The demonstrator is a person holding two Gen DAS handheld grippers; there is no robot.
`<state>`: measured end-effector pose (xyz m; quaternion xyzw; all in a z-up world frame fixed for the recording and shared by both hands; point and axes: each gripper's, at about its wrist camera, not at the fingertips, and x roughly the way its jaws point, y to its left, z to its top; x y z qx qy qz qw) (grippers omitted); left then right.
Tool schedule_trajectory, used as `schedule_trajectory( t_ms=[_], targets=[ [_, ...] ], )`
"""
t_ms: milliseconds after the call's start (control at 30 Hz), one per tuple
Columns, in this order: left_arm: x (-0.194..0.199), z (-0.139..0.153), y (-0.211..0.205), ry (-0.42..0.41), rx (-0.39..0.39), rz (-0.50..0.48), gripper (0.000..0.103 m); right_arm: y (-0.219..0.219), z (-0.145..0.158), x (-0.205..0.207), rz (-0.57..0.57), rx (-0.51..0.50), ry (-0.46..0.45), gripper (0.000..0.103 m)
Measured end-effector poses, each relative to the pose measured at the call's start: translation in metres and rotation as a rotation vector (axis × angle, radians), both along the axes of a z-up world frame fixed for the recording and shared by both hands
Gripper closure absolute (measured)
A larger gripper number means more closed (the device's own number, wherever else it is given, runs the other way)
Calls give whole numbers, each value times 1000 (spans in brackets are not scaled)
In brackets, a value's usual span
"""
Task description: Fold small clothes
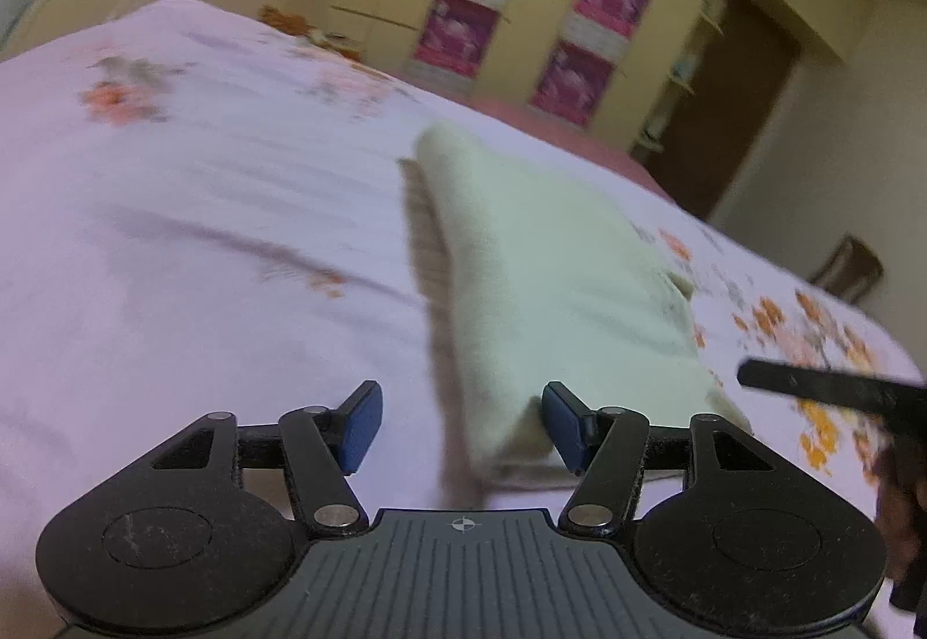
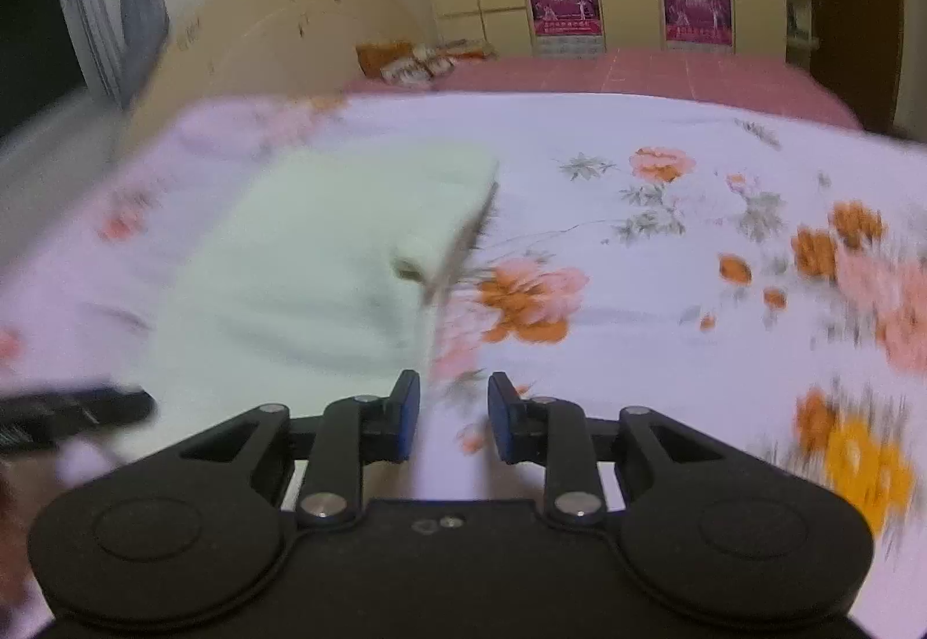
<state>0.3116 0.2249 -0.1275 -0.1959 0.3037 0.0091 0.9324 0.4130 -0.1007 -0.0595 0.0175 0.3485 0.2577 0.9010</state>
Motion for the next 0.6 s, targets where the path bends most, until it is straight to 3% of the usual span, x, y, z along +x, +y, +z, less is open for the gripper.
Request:
schedule_trajectory(
  t_ms=[67,167,233,267,300,433,600],
  targets=[
    [-4,-3,6,12,-13,27,42,6,3,-15,51,13,-12,72],
    [3,-9,8,61,-2,35,42,22,-5,-16,50,-63,31,72],
    [5,-8,6,81,21,30,42,26,-13,-17,68,-65,78,86],
    [6,-8,3,93,38,23,42,27,-15,-21,77,-91,64,96],
    [6,-8,0,100,60,18,42,30,-17,-23,75,-144,34,98],
    [8,-6,-10,111,147,-2,42,24,-24,-16,54,-157,43,96],
    [11,-2,-13,132,159,5,41,24,-27,-27,36,-208,2,85]
  ],
)
